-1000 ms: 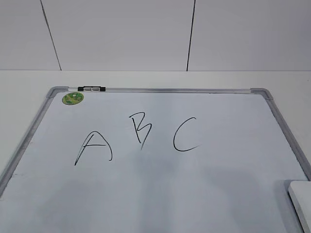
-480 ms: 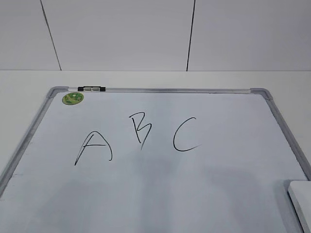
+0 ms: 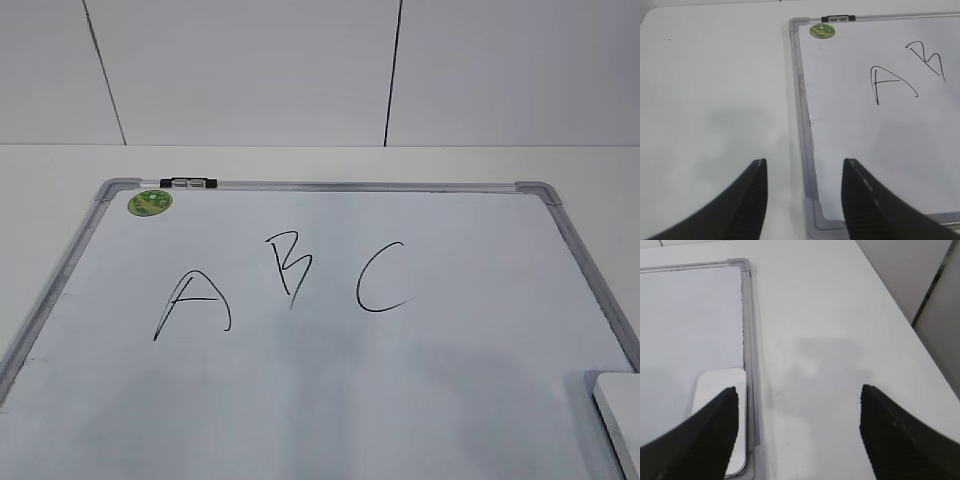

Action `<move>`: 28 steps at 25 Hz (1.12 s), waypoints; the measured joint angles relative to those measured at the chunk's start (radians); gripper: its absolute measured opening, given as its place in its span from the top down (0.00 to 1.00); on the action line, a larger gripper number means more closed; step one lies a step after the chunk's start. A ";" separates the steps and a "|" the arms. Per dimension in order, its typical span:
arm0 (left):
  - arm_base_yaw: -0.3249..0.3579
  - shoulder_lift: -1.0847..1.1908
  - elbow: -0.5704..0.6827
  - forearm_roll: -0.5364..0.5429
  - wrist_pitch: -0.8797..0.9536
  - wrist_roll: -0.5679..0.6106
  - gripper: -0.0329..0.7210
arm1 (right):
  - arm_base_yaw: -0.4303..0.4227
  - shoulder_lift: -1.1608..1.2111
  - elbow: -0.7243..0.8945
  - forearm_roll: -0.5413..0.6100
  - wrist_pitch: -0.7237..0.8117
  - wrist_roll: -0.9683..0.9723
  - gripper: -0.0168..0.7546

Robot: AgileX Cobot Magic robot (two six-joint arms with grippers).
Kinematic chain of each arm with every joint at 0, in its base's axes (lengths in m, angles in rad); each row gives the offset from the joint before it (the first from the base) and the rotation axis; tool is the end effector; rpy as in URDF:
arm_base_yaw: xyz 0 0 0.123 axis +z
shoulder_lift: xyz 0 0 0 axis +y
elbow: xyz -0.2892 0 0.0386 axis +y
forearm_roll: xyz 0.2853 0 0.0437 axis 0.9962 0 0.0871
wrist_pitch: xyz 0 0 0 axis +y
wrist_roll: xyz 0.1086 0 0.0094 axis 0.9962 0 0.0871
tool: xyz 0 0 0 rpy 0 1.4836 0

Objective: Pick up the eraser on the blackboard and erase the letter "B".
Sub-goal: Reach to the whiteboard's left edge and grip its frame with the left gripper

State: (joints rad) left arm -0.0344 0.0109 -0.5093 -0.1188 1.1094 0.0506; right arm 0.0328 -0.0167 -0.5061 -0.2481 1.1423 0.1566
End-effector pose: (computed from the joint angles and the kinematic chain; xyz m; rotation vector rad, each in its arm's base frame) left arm 0.0345 -0.0128 0.2855 0.0978 2.0890 -0.1335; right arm 0.0285 -0.0234 0.2842 0.1558 2.0762 -0.1839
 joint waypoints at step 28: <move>0.000 0.669 -0.224 -0.099 -0.234 -0.005 0.48 | 0.000 0.008 0.000 0.054 0.000 -0.051 0.21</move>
State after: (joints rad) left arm -0.0344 0.6802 -0.7336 -0.2181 0.8750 0.0458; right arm 0.0325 -0.0084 -0.5061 -0.1946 1.1423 0.1052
